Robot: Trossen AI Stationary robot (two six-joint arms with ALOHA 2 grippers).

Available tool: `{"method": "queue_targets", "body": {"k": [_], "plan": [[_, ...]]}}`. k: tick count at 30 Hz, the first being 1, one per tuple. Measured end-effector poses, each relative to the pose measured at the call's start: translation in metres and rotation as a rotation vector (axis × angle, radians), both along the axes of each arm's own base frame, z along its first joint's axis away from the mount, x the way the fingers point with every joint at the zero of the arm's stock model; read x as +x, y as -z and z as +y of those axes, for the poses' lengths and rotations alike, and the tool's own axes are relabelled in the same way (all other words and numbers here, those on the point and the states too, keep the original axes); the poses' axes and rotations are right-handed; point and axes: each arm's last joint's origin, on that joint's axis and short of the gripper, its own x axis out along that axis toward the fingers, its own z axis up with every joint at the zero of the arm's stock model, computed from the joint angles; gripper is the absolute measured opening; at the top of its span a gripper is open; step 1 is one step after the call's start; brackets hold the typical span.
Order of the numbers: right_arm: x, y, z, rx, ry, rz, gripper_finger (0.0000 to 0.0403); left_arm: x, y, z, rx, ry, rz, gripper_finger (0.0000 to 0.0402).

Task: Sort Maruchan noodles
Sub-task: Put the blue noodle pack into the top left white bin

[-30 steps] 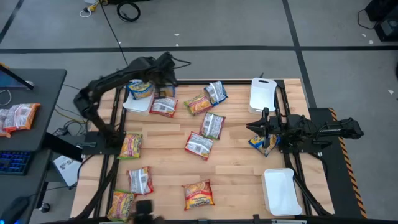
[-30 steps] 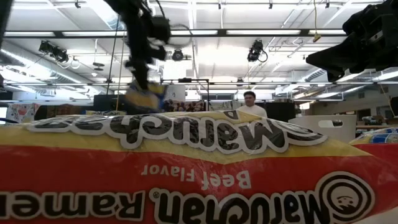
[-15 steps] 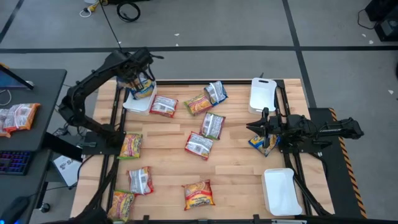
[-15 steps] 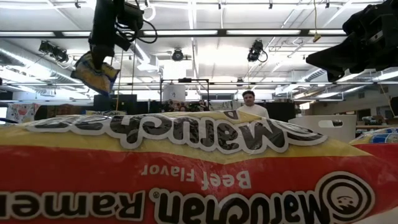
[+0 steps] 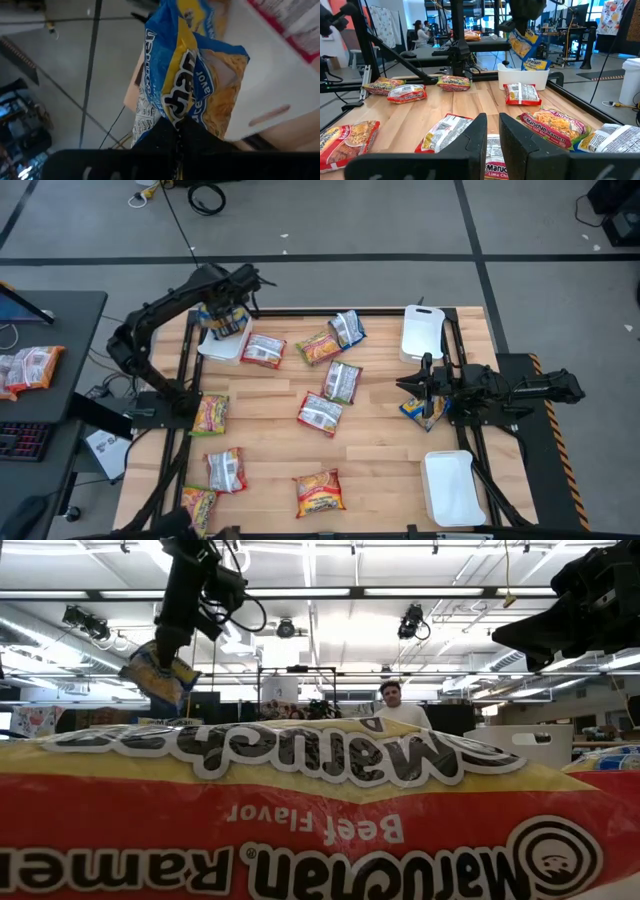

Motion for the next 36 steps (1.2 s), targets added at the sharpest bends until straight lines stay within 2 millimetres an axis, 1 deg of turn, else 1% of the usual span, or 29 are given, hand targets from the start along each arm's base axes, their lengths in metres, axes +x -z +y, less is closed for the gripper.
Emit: {"method": "queue_targets", "body": {"k": [3, 6, 9, 12, 15, 19, 23, 27, 29, 33, 36], "plan": [[0.000, 0.000, 0.000, 0.000, 0.000, 0.000, 0.0056, -0.003, 0.020, 0.001, -0.045, 0.025, 0.028, 0.0010], [0.000, 0.000, 0.000, 0.000, 0.000, 0.000, 0.0056, -0.011, 0.047, 0.001, -0.097, 0.026, 0.084, 0.0010], [0.000, 0.000, 0.000, 0.000, 0.000, 0.000, 0.0056, -0.012, 0.073, 0.000, -0.088, 0.053, 0.098, 0.0010], [0.000, 0.000, 0.000, 0.000, 0.000, 0.000, 0.0056, -0.011, 0.093, 0.001, -0.072, 0.092, 0.068, 0.0010], [0.000, 0.000, 0.000, 0.000, 0.000, 0.000, 0.0056, -0.006, 0.106, 0.005, -0.041, 0.136, -0.020, 0.0013], [0.000, 0.000, 0.000, 0.000, 0.000, -0.001, 0.0056, 0.002, 0.113, 0.012, 0.004, 0.196, -0.151, 0.0015], [0.000, 0.000, 0.000, 0.000, 0.000, 0.000, 0.0056, 0.005, 0.112, 0.023, 0.083, 0.228, -0.238, 0.0015], [0.000, 0.000, 0.000, 0.000, 0.000, -0.001, 0.0056, -0.003, 0.109, 0.037, 0.148, 0.149, -0.300, 0.0018], [0.000, 0.000, 0.000, 0.000, 0.000, 0.000, 0.0056, -0.009, 0.109, 0.042, 0.147, 0.109, -0.327, 0.0021], [0.000, 0.000, 0.000, 0.000, 0.000, -0.001, 0.0056, -0.019, 0.111, 0.045, 0.107, 0.034, -0.357, 0.0030], [0.000, 0.000, 0.000, 0.000, 0.000, -0.001, 0.0056, -0.025, 0.113, 0.043, 0.072, -0.004, -0.337, 0.0037]]}}
